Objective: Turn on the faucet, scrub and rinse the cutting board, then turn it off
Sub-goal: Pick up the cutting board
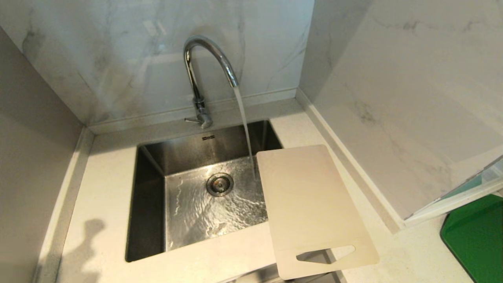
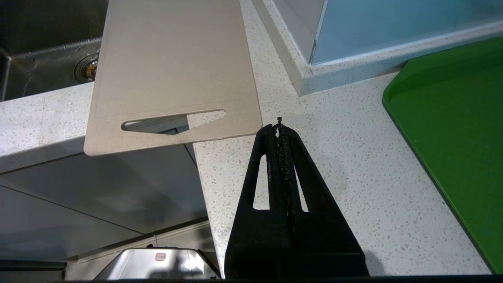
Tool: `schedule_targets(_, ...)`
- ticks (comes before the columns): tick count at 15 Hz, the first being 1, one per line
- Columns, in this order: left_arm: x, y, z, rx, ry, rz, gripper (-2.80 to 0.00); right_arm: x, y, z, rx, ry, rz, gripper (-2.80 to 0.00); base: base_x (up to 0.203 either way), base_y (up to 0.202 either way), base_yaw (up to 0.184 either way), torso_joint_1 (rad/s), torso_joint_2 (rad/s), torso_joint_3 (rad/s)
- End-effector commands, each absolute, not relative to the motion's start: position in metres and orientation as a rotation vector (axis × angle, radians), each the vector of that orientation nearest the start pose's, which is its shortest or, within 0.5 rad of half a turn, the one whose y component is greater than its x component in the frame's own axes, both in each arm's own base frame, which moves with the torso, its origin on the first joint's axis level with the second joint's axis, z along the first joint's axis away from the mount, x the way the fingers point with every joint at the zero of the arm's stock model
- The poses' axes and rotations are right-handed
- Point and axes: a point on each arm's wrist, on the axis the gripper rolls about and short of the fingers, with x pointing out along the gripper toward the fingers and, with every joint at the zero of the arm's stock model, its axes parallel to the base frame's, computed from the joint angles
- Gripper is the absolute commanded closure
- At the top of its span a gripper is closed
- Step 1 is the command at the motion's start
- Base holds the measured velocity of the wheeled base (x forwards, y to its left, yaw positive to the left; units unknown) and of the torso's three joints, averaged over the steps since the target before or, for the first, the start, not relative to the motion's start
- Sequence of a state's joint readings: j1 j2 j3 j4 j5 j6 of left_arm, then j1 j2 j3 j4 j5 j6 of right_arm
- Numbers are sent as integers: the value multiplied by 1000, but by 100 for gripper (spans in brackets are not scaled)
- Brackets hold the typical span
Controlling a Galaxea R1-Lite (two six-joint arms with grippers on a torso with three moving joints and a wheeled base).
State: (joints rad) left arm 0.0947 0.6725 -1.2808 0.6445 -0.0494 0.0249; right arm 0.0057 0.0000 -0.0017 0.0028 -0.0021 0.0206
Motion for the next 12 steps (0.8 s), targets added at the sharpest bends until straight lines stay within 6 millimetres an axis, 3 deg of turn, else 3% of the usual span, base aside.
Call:
schedule_targets(1,-86,-6,287,26,-28,21,0,-23,0,76,21,2,5,0,0,0,0,0,0,0)
schedule_targets(3,-94,-5,246,27,12,27,0,-23,0,76,20,2,5,0,0,0,0,0,0,0)
schedule_targets(8,-87,0,176,34,85,34,0,-23,0,76,21,2,5,0,0,0,0,0,0,0)
schedule_targets(10,-73,0,147,45,55,31,0,-23,0,76,21,2,5,0,0,0,0,0,0,0)
schedule_targets(12,-53,0,135,41,-76,31,0,-23,0,76,21,2,5,0,0,0,0,0,0,0)
